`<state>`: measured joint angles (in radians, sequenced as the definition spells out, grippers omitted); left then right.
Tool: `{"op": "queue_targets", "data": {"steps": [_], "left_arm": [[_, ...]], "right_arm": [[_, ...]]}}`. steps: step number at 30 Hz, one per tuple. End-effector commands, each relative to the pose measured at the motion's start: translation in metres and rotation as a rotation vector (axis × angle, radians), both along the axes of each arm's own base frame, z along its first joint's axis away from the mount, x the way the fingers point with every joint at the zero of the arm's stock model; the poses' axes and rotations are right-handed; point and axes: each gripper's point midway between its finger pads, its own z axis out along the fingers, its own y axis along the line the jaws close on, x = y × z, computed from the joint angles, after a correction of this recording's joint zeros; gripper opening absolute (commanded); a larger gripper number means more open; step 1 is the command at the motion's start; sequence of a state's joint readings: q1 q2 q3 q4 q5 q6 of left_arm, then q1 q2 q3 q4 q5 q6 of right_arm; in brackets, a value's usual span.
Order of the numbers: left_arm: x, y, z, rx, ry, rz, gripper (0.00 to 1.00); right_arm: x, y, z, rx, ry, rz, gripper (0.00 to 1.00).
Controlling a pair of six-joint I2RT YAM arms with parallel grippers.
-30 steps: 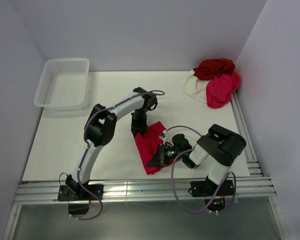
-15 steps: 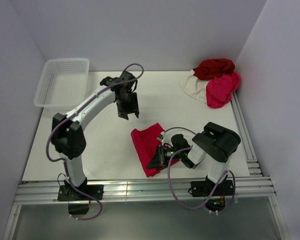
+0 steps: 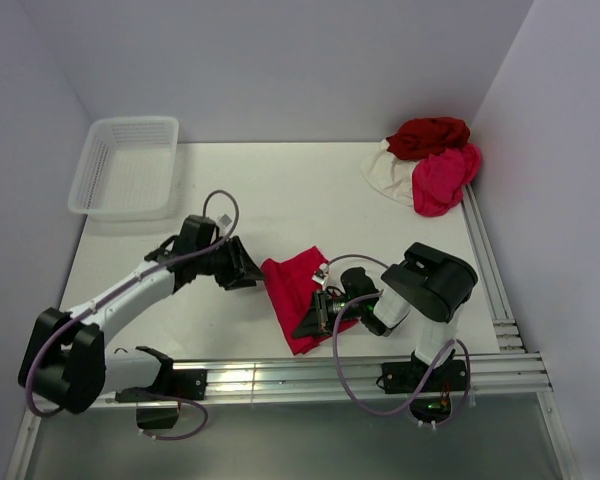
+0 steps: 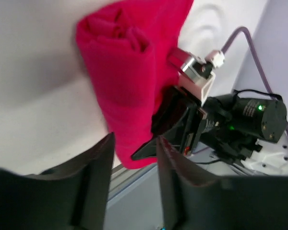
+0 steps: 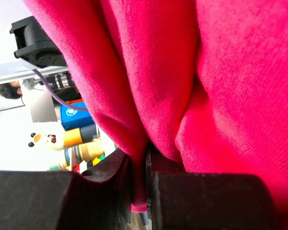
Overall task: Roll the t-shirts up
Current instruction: Roll the tshirt
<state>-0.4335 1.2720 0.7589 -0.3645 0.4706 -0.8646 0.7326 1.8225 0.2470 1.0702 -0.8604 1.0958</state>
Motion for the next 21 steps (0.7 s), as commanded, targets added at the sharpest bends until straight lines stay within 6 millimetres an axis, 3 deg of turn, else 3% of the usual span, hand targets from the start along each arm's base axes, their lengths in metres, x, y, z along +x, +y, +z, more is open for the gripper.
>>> {"op": "queue_targets", "data": {"steps": [1, 5, 12, 17, 21], "left_arm": [[0.008, -0.025, 0.031, -0.270, -0.142, 0.019, 0.42], [0.006, -0.025, 0.012, -0.272, -0.114, 0.051, 0.29], [0.020, -0.036, 0.019, -0.291, -0.151, 0.023, 0.27], [0.024, -0.047, -0.013, -0.258, -0.092, 0.019, 0.24], [0.028, -0.058, -0.022, -0.264, -0.079, 0.013, 0.23]], "right_arm": [[-0.012, -0.005, -0.013, -0.048, 0.058, 0.022, 0.00], [-0.010, -0.004, -0.012, -0.042, 0.061, 0.016, 0.00], [-0.009, -0.003, -0.012, -0.043, 0.064, 0.015, 0.00], [-0.008, -0.002, -0.013, -0.042, 0.070, 0.009, 0.00], [-0.007, -0.002, -0.011, -0.037, 0.066, 0.003, 0.00]]}}
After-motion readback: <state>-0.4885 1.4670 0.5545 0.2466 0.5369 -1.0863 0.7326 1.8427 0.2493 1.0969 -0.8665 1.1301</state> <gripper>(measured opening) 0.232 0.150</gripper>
